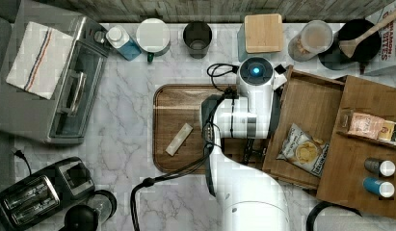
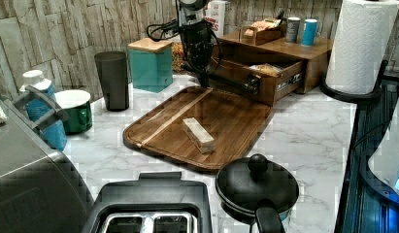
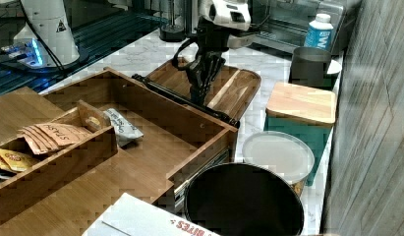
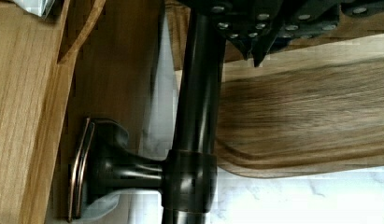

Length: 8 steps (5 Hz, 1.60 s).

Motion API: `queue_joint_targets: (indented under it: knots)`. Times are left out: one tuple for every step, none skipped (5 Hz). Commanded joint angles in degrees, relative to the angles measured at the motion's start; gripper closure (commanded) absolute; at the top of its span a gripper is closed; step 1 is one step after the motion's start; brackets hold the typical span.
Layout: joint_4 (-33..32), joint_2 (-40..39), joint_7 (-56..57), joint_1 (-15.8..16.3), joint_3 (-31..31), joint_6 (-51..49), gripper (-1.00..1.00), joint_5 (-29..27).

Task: Close the drawer.

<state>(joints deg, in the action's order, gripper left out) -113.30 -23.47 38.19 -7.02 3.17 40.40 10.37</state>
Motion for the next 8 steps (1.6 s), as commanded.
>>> queue_joint_targets:
  knots:
    - [1.37,6.32,13.57,-11.83,12.39,2.7,1.0,-3.24]
    - [5.03,4.06,16.4,-20.84,9.71,4.0,1.0,-2.91]
    - [9.16,1.6,18.24,-21.61,13.6,2.87,1.0,-3.33]
    - [9.03,2.56,17.55,-22.06,16.04,3.64,1.0,-0.48]
    - [9.03,2.53,17.62,-21.88,16.26,3.66,1.0,-0.59]
    - [9.02,2.53,17.66,-21.85,16.27,3.66,1.0,-0.6]
    - [9.02,2.53,17.64,-21.87,16.25,3.65,1.0,-0.59]
    - [9.02,2.51,17.73,-21.62,16.54,3.69,1.0,-0.74]
